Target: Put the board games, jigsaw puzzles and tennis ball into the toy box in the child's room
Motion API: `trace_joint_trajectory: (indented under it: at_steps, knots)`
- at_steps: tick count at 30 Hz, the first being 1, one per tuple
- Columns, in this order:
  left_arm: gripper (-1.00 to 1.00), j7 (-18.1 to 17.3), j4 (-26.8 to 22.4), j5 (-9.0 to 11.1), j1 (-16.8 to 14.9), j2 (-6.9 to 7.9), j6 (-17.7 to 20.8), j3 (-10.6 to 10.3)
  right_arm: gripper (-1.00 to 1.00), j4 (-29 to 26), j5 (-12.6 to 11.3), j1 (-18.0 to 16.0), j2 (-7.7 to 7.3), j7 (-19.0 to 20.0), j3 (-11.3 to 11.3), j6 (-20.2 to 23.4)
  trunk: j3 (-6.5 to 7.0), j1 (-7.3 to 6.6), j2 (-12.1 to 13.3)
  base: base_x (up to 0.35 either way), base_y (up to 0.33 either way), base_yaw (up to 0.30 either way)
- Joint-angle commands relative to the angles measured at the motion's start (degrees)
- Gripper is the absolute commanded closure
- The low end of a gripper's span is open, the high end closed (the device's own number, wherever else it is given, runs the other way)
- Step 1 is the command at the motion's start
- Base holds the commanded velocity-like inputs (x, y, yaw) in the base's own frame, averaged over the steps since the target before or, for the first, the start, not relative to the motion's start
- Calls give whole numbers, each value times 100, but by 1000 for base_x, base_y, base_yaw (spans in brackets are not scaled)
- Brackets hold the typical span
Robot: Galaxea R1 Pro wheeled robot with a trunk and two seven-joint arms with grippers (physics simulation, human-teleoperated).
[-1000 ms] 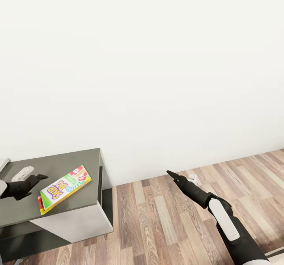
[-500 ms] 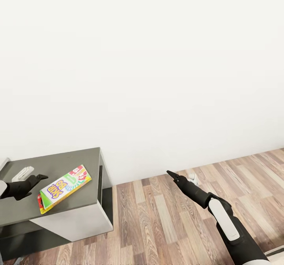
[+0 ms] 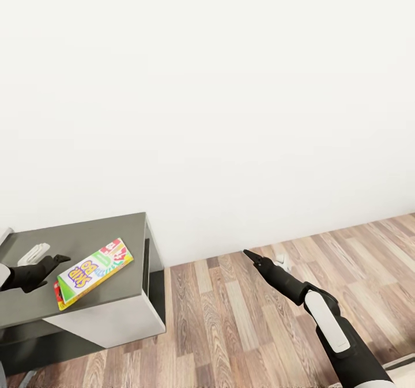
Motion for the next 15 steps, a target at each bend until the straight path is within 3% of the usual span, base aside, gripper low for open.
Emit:
trace_joint_trajectory:
  at_steps: [1,15]
  knots:
    - [-100,13,-4,45,-4,0,41,13,-100,-1,-23,-4,-3,1,4,18,-20,3,-11,0,0,0]
    - [-100,-10,-4,56,-4,0,49,13,-100,-10,-17,-3,-2,-3,4,9,-101,3,-11,0,0,0]
